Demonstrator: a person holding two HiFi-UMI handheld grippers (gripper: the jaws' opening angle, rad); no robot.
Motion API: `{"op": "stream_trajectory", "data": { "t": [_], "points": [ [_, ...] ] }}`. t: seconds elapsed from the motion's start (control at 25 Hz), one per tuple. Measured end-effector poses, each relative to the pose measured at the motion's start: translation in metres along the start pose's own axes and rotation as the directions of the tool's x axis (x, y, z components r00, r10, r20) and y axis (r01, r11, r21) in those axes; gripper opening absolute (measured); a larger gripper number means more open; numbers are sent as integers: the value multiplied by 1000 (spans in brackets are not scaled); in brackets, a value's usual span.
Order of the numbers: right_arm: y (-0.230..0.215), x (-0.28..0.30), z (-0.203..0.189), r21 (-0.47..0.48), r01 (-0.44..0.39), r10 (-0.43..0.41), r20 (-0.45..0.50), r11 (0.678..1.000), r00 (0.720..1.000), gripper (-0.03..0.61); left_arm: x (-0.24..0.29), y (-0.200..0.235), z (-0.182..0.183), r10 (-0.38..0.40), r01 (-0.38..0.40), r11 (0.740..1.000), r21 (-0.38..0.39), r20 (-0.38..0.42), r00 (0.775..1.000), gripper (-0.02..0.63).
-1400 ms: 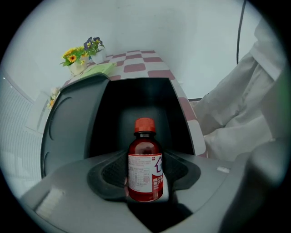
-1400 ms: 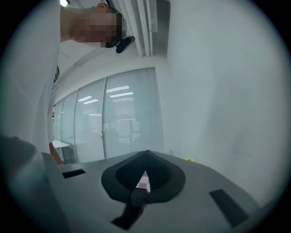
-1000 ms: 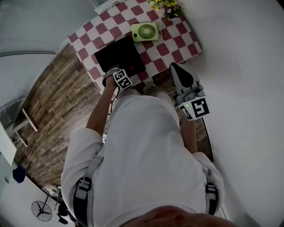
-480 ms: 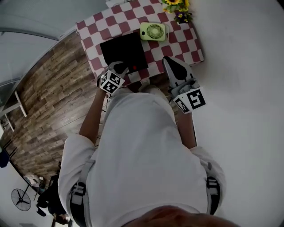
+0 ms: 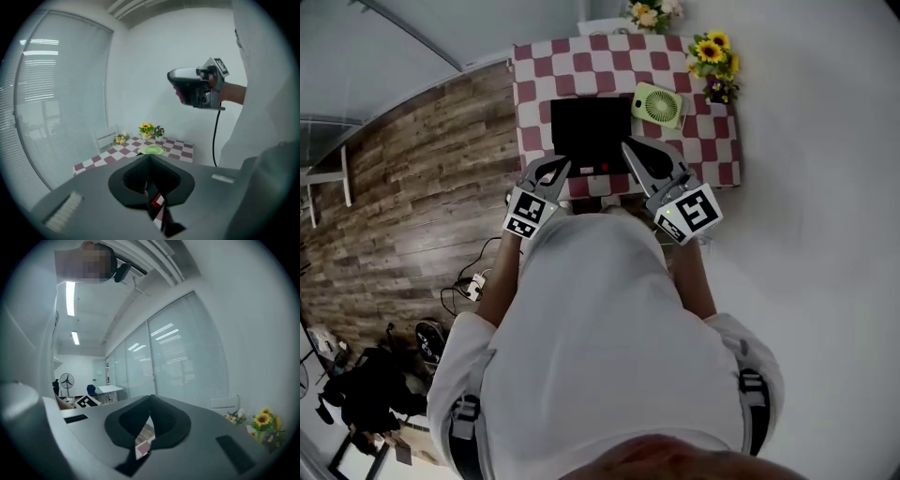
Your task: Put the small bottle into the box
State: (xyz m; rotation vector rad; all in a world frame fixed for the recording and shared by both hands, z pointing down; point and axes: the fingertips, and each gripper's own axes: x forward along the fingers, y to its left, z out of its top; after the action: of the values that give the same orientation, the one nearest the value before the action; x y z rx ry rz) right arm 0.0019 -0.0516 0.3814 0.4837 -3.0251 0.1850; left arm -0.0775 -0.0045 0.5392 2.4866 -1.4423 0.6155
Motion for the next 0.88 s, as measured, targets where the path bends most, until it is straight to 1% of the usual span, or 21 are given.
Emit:
{"op": "stream_trajectory", "data": {
  "t": [0.12,0.24,0.32,0.4,0.52,0.64,0.76,0.88],
  "points": [
    [15,22,5,-21,-101,101,-2,995,995,2,-19,0,25,43,-40,998,-41,88,995,2],
    [27,41,18,-91,-158,161,19,983,987,0,-35,2,52,94,-82,994,-77,165,982,2],
    [31,54,27,-112,-190,195,35,975,980,0,-43,4,66,125,-113,991,-74,200,972,2],
    [34,65,41,-130,-226,235,62,965,970,0,-48,9,81,154,-146,988,-55,224,962,2],
    [42,70,63,-159,-267,285,97,950,954,0,-56,11,106,175,-171,985,-38,269,947,2],
    [51,70,87,-227,-276,310,128,934,942,0,-66,14,132,196,-201,979,-18,322,926,2],
    [54,67,105,-289,-257,310,158,922,937,0,-71,20,150,220,-234,972,-7,360,907,2],
    [54,57,111,-292,-231,291,184,928,939,0,-73,18,165,228,-241,970,-19,407,884,2]
  ]
}}
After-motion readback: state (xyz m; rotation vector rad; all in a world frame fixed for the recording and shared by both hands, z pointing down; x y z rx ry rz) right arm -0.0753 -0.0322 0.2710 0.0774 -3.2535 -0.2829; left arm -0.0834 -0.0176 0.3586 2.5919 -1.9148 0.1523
